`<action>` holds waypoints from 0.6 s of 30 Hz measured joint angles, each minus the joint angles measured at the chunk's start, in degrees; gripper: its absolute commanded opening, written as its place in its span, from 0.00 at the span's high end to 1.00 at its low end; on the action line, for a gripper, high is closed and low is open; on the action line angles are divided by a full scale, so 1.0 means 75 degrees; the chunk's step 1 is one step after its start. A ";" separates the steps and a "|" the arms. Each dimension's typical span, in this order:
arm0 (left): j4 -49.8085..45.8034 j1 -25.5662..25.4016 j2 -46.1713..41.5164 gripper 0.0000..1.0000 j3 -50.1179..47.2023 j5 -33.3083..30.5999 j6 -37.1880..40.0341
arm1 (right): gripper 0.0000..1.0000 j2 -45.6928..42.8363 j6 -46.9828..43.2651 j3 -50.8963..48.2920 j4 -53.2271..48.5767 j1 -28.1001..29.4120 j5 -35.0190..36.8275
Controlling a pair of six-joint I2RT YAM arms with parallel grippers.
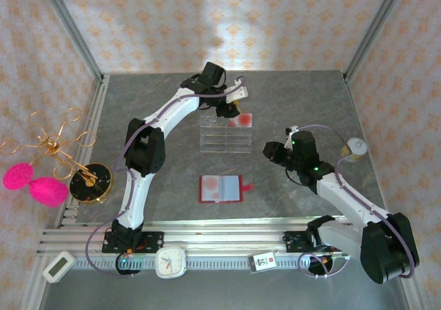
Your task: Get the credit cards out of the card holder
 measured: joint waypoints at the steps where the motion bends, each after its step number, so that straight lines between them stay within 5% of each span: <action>1: 0.0105 0.0000 -0.0012 0.57 -0.0003 -0.0009 -0.0152 | 0.59 0.0000 -0.0006 0.0000 0.0003 0.0000 -0.0026; 8: 0.1451 0.0000 -0.1160 0.51 -0.0816 0.0184 -0.1853 | 0.52 0.0090 -0.0318 0.0245 -0.0076 0.0321 -0.0154; 18: 0.6671 -0.0128 -0.6009 0.42 -0.6691 -0.0006 -0.6304 | 0.51 0.1763 -0.0816 0.1032 -0.0064 0.3334 0.1052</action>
